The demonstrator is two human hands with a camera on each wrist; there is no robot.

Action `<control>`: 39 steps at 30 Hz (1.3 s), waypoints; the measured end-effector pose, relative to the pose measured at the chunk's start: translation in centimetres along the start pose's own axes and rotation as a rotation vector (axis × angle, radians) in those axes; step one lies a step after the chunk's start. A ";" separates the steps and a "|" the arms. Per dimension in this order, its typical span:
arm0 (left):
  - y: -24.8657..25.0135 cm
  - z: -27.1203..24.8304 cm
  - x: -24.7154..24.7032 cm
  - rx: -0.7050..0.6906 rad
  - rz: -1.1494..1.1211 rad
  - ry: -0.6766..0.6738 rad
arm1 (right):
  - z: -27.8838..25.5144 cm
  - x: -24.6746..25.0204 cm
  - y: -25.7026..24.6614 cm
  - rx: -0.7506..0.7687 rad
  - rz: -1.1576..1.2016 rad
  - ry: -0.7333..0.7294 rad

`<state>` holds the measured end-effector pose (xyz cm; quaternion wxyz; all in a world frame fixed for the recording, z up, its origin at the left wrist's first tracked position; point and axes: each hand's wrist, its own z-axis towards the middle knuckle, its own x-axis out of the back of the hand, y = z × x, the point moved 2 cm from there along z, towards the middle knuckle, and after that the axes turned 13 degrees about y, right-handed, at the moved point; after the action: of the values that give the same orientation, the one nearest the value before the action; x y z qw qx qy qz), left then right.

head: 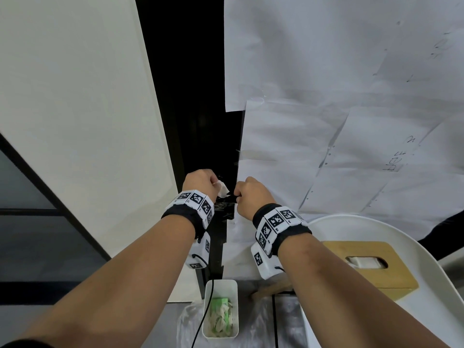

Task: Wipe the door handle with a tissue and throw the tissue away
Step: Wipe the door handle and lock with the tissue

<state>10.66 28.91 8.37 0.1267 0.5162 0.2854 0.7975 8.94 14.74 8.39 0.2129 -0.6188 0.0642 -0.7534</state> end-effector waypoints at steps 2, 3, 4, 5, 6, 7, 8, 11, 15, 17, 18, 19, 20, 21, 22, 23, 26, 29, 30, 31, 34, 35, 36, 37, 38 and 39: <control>0.1 -0.1 -0.1 0.026 0.000 0.011 | 0.0 0.0 0.0 -0.002 0.002 0.002; 0.2 0.0 -0.1 0.029 -0.003 0.012 | -0.1 0.1 0.0 -0.003 0.002 0.003; 0.3 0.0 -0.1 0.028 -0.001 0.001 | -0.1 0.1 -0.1 -0.002 0.002 0.004; 0.3 0.0 -0.1 0.023 0.008 -0.017 | -0.1 0.1 -0.1 0.000 0.000 0.004; 0.3 0.2 -0.1 0.017 0.020 -0.039 | -0.1 0.1 -0.1 0.000 -0.003 0.003; 0.3 0.3 -0.1 0.009 0.026 -0.060 | -0.1 0.1 -0.1 0.000 -0.004 0.003; 0.3 0.3 0.0 0.000 0.026 -0.080 | -0.1 0.1 -0.1 -0.002 -0.003 0.002; 0.3 0.3 -0.1 0.026 0.025 -0.140 | -0.2 0.1 -0.1 -0.006 -0.001 -0.002; 0.5 -0.3 0.2 0.085 0.028 -0.114 | -0.1 0.2 0.0 -0.006 0.000 -0.013; 0.4 -0.5 0.4 0.139 0.012 -0.075 | -0.1 0.1 0.0 -0.005 0.006 -0.012; 0.5 -0.5 0.5 0.156 0.019 -0.060 | -0.1 0.1 0.0 -0.003 0.008 -0.010; 0.5 -0.5 0.5 0.170 0.033 -0.059 | -0.1 0.1 0.1 -0.002 0.009 -0.009; 0.6 -0.4 0.4 0.177 0.046 -0.065 | 0.0 0.0 0.1 -0.001 0.010 -0.007; 0.7 -0.3 0.3 0.180 0.053 -0.077 | 0.0 0.0 0.1 0.000 0.011 -0.006; 0.8 -0.1 0.2 0.177 0.055 -0.091 | 0.0 0.0 0.1 0.000 0.011 -0.005; 0.9 0.0 0.0 0.177 0.053 -0.101 | 0.0 0.0 0.1 -0.002 0.009 -0.004; 0.8 0.3 -0.4 0.154 0.076 -0.073 | 0.0 0.1 0.1 -0.003 0.007 -0.007; 0.7 0.2 -0.5 0.106 0.106 -0.033 | 0.0 0.2 0.0 0.000 0.007 -0.018; 0.7 0.2 -0.5 0.088 0.121 -0.027 | 0.0 0.2 0.0 -0.001 0.009 -0.018; 0.7 0.3 -0.5 0.073 0.138 -0.028 | 0.0 0.2 0.0 -0.002 0.011 -0.017; 0.6 0.3 -0.6 0.063 0.160 -0.045 | -0.1 0.1 0.0 -0.007 0.016 -0.012; 0.6 0.3 -0.7 0.068 0.154 -0.045 | 0.0 0.1 0.1 -0.008 0.018 -0.012; 0.6 0.3 -0.8 0.070 0.146 -0.039 | 0.0 0.1 0.1 -0.009 0.021 -0.013; 0.6 0.3 -0.9 0.075 0.143 -0.034 | 0.0 0.1 0.1 -0.009 0.023 -0.013; 0.6 0.3 -0.9 0.077 0.148 -0.027 | 0.0 0.1 0.1 -0.008 0.024 -0.013; 0.7 0.4 -0.9 0.077 0.153 -0.019 | 0.0 0.1 0.1 -0.007 0.025 -0.013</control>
<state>11.47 28.01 8.19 0.0482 0.5486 0.2743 0.7884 8.95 14.61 8.41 0.2205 -0.6237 0.0731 -0.7464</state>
